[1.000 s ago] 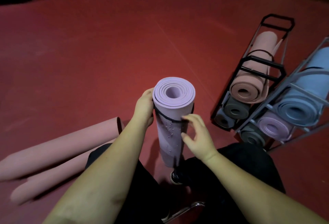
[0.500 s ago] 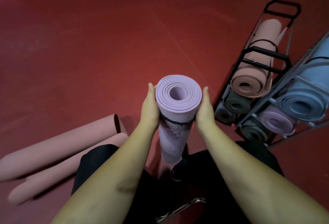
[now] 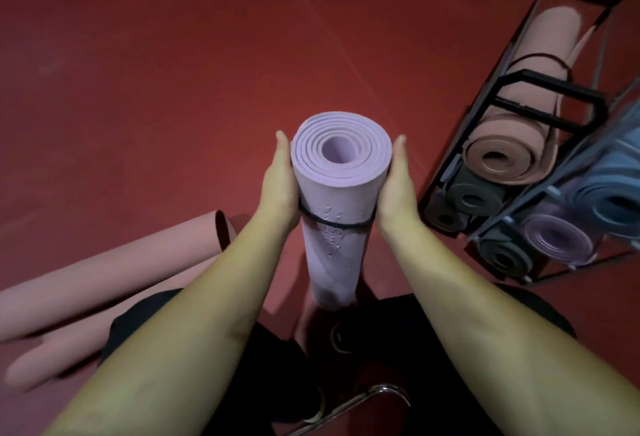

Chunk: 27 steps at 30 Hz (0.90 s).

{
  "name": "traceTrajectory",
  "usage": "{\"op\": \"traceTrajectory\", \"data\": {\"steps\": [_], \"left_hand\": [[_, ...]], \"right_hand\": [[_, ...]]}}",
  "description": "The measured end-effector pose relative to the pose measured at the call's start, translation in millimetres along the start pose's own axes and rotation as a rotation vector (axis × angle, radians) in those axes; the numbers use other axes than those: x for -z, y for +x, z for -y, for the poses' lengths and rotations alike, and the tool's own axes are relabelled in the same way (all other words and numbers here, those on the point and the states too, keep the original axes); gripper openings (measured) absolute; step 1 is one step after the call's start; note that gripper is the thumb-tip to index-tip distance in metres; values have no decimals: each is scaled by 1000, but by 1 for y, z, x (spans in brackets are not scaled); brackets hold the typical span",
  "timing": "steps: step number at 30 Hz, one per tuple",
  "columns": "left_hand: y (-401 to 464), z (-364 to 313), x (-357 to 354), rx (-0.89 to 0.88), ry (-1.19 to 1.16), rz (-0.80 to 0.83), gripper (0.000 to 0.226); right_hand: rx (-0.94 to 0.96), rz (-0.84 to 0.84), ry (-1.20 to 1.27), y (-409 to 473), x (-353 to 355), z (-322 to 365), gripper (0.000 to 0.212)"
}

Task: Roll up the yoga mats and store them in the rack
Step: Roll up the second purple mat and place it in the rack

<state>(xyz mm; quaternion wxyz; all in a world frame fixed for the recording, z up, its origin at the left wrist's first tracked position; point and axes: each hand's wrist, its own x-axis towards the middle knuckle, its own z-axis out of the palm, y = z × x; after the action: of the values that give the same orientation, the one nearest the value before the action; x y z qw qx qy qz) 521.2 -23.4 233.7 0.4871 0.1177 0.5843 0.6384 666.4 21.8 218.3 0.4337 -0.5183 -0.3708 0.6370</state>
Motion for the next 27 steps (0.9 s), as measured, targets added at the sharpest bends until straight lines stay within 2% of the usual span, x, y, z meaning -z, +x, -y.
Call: {"op": "traceTrajectory", "data": {"steps": [3, 6, 10, 16, 17, 19, 21, 23, 25, 27], "left_hand": [[9, 16, 0, 45, 76, -72, 52], [23, 37, 4, 124, 153, -79, 60], [45, 64, 6, 162, 77, -105, 57], [66, 72, 16, 173, 85, -73, 26], [69, 70, 16, 149, 81, -75, 26], [76, 53, 12, 97, 31, -94, 24], [83, 29, 2, 40, -21, -82, 29], [91, 20, -5, 11, 54, -76, 27], [94, 29, -3, 72, 176, -91, 42], [99, 48, 2, 134, 230, -89, 53]], "right_hand": [[-3, -28, -72, 8, 0, -9, 57], [-89, -40, -73, 28, 0, -14, 49], [-203, -24, -130, 57, 4, -37, 34], [-325, 65, -321, 84, 24, -86, 67], [-312, 92, -323, 84, 25, -83, 66], [-257, 71, -304, 84, 21, -65, 50], [-169, 28, -180, 88, 11, -44, 48], [-97, 103, -38, 83, -1, -31, 53], [-94, 92, -91, 76, -11, -30, 53], [-153, 4, -235, 76, -12, -37, 55]]}}
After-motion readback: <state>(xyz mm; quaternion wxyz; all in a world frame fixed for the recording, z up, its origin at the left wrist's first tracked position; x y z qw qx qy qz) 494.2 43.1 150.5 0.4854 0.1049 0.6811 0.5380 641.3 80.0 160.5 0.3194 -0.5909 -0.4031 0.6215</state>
